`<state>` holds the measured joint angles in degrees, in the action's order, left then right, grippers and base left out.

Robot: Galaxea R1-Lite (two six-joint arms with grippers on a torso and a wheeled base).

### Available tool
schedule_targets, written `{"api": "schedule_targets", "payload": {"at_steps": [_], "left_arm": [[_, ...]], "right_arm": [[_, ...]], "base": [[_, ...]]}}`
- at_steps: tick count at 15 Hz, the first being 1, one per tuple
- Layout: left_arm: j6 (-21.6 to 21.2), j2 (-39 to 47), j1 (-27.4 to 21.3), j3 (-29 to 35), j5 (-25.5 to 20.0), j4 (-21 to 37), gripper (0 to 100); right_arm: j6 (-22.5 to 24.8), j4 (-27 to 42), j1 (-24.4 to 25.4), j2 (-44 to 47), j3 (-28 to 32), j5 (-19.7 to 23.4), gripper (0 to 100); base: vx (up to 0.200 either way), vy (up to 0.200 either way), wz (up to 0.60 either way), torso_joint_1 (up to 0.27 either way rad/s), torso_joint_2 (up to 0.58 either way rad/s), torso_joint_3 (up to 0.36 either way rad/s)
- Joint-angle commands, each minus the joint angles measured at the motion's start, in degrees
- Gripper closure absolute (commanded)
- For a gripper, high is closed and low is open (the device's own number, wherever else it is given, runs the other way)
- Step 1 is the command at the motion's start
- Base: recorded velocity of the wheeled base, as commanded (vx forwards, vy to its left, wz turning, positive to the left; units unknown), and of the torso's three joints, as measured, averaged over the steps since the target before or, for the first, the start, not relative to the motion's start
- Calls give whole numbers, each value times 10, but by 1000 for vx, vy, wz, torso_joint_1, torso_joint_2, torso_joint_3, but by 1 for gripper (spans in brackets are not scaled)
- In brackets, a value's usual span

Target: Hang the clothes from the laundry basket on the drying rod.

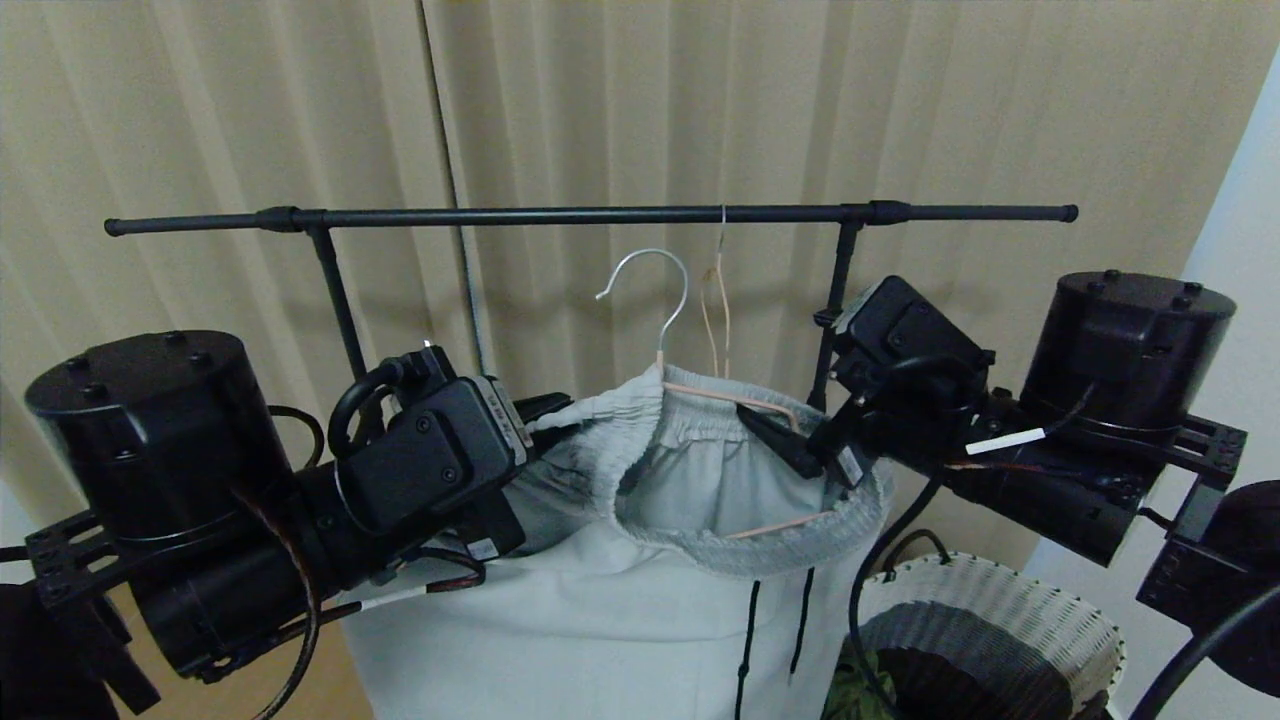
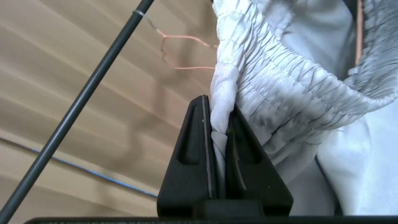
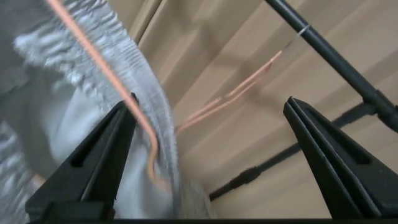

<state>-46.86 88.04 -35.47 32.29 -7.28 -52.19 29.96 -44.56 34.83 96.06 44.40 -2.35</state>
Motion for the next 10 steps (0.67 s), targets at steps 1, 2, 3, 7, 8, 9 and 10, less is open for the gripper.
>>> {"api": "schedule_targets", "payload": {"at_steps": [1, 2, 3, 7, 8, 9, 10], "left_arm": [[0, -1, -6, 1, 0, -1, 100], [0, -1, -6, 0, -2, -4, 100], [0, -1, -6, -1, -3, -6, 100], [0, -1, -6, -3, -16, -12, 100], [0, -1, -6, -3, -16, -12, 100], [0, -1, -6, -3, -16, -12, 100], [0, -1, -5, -6, -16, -12, 100]], "right_arm": [[0, -6, 0, 37, 6, 0, 0], [0, -7, 0, 40, 7, 1, 0], [0, -6, 0, 40, 7, 1, 0], [-1, -7, 0, 36, 3, 1, 100], [-1, -7, 0, 35, 3, 1, 100], [-1, -7, 0, 33, 1, 1, 100], [-1, -7, 0, 33, 1, 1, 100]], "base": [[0, 0, 0, 0, 0, 0], [0, 0, 0, 0, 0, 0], [0, 0, 0, 0, 0, 0], [0, 0, 0, 0, 0, 0], [0, 0, 0, 0, 0, 0], [0, 0, 0, 0, 0, 0], [0, 0, 0, 0, 0, 0]]}}
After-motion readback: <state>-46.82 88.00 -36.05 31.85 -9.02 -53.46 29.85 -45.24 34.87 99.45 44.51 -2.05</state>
